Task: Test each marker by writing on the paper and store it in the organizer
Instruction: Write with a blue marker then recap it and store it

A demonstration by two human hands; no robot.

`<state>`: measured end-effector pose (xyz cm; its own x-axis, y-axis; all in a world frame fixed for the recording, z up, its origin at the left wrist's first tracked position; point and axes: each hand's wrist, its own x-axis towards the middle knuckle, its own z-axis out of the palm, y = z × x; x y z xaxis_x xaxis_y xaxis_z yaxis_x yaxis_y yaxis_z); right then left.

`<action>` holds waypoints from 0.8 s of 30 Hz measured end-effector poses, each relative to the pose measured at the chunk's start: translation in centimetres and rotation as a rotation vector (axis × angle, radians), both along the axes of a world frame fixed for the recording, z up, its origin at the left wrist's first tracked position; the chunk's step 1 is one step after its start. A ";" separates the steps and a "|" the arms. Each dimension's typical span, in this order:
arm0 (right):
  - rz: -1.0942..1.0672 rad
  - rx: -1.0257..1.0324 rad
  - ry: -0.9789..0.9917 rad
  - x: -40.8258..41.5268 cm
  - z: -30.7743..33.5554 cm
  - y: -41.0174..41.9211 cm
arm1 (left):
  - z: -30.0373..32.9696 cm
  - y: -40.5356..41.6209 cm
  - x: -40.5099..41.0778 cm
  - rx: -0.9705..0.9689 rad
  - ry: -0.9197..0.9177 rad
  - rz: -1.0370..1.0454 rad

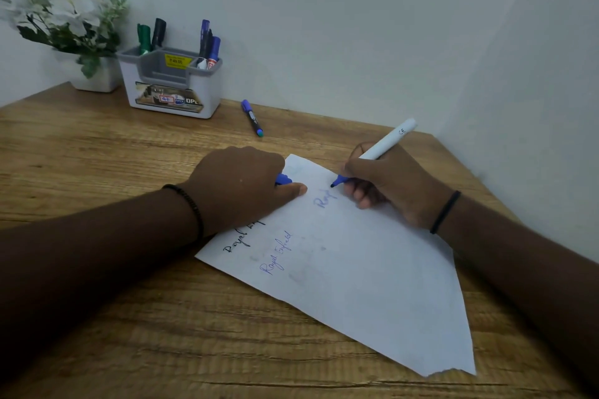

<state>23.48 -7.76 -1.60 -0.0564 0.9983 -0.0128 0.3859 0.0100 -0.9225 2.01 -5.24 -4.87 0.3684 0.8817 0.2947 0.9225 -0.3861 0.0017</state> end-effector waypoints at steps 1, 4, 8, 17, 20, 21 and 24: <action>-0.006 0.005 -0.004 0.0 0.0 0.0 | 0.1 -0.1 0.0 0.004 -0.003 -0.002; 0.000 0.012 -0.019 -0.2 0.0 0.0 | 0.1 -0.1 0.0 0.009 -0.012 0.000; -0.005 0.007 -0.056 -0.3 -0.1 0.1 | 0.1 0.0 0.0 -0.001 0.000 -0.004; -0.010 0.016 -0.034 -0.3 -0.2 0.2 | 0.2 0.0 0.0 -0.009 0.010 -0.007; -0.021 0.018 -0.026 -0.3 -0.2 0.4 | 0.1 0.0 0.0 -0.014 0.009 -0.010; -0.025 0.016 -0.024 -0.2 -0.2 0.4 | 0.1 0.0 0.0 -0.012 0.006 -0.010; -0.041 0.001 -0.029 0.0 -0.2 0.4 | 0.0 0.0 0.0 0.005 -0.005 -0.011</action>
